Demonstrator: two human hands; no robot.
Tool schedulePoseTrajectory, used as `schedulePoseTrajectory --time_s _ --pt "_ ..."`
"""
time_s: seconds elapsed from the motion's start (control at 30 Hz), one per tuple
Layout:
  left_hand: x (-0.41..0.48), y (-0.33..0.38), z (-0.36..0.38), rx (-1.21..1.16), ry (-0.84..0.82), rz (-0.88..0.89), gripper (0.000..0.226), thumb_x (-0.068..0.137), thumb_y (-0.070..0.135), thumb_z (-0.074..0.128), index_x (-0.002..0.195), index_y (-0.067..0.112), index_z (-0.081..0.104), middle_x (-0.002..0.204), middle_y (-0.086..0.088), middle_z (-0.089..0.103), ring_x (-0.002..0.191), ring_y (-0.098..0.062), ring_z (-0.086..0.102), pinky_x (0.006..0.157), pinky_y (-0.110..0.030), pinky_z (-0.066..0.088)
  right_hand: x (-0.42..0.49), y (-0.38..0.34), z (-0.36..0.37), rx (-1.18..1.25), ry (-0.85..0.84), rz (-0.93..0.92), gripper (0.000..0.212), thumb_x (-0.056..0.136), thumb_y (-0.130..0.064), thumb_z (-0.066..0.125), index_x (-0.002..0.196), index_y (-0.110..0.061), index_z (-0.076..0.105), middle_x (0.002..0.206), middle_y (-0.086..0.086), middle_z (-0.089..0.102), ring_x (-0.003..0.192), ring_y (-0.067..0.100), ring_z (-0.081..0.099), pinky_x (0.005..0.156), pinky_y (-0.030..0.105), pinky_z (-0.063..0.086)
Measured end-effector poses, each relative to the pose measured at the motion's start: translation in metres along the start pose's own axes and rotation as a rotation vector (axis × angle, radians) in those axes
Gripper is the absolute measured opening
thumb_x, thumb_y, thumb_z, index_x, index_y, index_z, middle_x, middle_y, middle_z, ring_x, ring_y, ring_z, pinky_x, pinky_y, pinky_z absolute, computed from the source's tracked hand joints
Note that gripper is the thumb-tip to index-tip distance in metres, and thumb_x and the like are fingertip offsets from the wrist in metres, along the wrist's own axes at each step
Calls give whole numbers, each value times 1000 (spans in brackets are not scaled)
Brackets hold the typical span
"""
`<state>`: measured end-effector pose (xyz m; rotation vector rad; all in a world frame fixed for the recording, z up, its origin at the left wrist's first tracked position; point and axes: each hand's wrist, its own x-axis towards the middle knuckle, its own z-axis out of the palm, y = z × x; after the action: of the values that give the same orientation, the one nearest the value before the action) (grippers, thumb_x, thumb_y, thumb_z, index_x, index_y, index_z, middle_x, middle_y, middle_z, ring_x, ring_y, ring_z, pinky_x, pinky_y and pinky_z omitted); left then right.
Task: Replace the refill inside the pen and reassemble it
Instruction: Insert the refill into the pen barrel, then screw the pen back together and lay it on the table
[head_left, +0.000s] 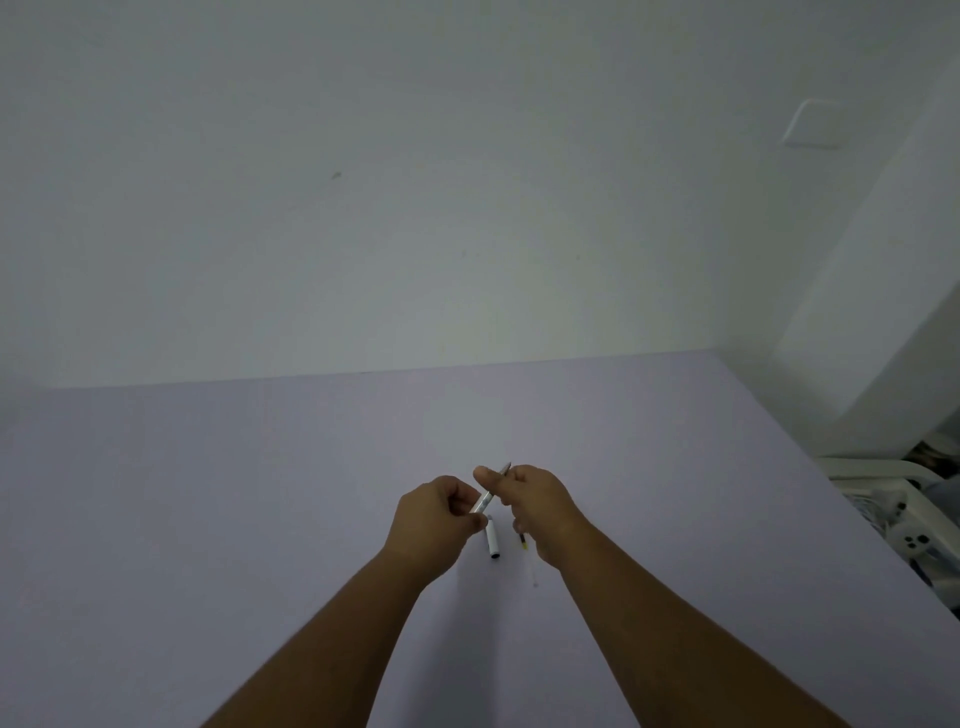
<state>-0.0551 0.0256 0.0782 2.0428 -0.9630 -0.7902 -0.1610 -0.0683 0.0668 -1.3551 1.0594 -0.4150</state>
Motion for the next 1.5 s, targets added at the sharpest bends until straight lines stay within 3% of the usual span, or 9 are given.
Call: schedulePoseTrajectory --time_s 0.17,0.3,0.5,0.83,0.97,1.1,1.2,1.37,1.5 --pt "0 1 0 -6 4 4 11 77 14 72 80 20 64 76 1 67 71 -17 64 70 -29 53 -2 2 -3 115 -53 -54 12 81 -32 68 76 -22 68 73 -5 60 64 11 47 59 25 40" --pt "-1 -1 1 6 3 11 11 77 16 72 78 22 63 74 2 67 69 -15 63 69 -27 53 -1 -1 -3 14 1 4 35 76 -41 72 60 -17 51 59 -3 45 50 11 37 53 25 37" --pt "1 -3 2 16 16 10 15 76 14 73 75 23 61 72 4 65 69 -14 63 67 -25 52 -2 2 -2 115 -58 -54 11 85 -29 65 82 -18 67 76 -3 62 64 9 49 64 23 42" --pt "9 -12 1 -17 39 -36 16 76 12 72 74 23 61 71 3 65 68 -16 62 70 -31 55 13 0 8 12 -23 0 22 81 -34 68 69 -16 65 73 -1 63 59 9 49 58 21 40" --pt "18 -21 1 -118 9 -139 20 76 13 72 80 29 60 72 2 67 61 -11 62 52 -21 49 33 7 6 9 3 82 30 83 -46 61 86 -16 68 83 -3 68 67 12 52 66 26 46" --pt "26 -37 3 -290 -30 -239 16 79 9 69 92 17 69 76 -5 69 64 -17 64 68 -32 60 60 36 -3 -424 172 66 33 90 -34 53 90 -5 69 95 11 71 83 25 62 80 35 50" --pt "33 -48 4 -407 -63 -307 11 80 6 68 87 14 71 78 -11 69 67 -21 64 73 -36 61 72 60 5 -682 109 79 26 88 -29 56 83 -7 68 79 10 64 76 21 58 69 28 45" --pt "41 -56 6 -555 -127 -397 8 81 6 69 86 11 71 75 -11 70 63 -19 66 56 -25 59 81 84 25 -849 140 82 25 88 -29 59 97 -5 62 97 13 70 90 26 66 74 31 52" --pt "44 -58 7 -588 -139 -432 9 80 3 69 86 9 72 77 -12 72 67 -21 68 62 -29 60 83 90 31 -848 163 48 26 89 -28 56 102 -5 60 102 13 69 93 26 66 75 29 51"
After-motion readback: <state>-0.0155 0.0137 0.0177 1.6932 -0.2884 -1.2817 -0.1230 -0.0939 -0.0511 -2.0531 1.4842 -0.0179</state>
